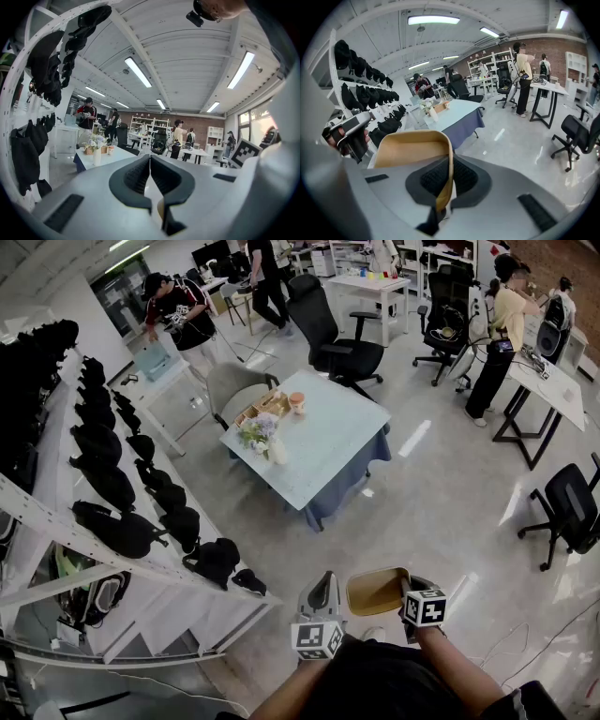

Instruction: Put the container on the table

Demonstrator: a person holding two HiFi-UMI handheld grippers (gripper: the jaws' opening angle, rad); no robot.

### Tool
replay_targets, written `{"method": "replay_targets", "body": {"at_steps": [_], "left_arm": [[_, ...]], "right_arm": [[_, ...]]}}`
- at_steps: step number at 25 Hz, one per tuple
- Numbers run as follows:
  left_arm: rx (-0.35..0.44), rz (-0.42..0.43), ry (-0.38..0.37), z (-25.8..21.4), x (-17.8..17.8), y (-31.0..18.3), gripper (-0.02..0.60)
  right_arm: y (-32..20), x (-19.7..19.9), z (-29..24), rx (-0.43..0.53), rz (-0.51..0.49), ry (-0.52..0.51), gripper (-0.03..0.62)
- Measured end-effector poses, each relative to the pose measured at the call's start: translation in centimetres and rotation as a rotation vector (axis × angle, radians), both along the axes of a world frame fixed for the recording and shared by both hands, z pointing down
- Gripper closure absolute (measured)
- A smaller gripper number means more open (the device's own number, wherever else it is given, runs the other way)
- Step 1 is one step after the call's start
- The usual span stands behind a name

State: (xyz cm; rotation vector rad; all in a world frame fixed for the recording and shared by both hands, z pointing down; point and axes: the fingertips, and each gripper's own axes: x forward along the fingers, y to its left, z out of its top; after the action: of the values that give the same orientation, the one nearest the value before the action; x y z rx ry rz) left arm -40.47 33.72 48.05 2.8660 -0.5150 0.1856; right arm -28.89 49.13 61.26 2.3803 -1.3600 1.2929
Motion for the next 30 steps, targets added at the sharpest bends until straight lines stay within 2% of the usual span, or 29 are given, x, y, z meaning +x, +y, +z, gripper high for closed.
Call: {"method": "replay_targets", "body": {"at_steps": [10,17,24,30], "left_arm": [[0.028,0.004,0.011,-0.5,0.2,1.6,0.572],[0.047,0.028,-0.013,-0.8,1.0,2.5,0.572],[0.046,0.087,-0.024,-0.4,5.0,2.3,0.572],[0.022,0.155,0.007,-1.0,10.6,1.8,0.572]], "right_arm": [[1.7,0.8,0.2,0.041,0.047,-0.012,0.589],[2.4,0.8,0.7,0.064,0.065,-0.034,0.589],[2.6,4.0,1.3,0.062,0.119,-0.046,0.589],[2.5,7.8,1.0,0.046,0.166,-0.036,0.589]]}}
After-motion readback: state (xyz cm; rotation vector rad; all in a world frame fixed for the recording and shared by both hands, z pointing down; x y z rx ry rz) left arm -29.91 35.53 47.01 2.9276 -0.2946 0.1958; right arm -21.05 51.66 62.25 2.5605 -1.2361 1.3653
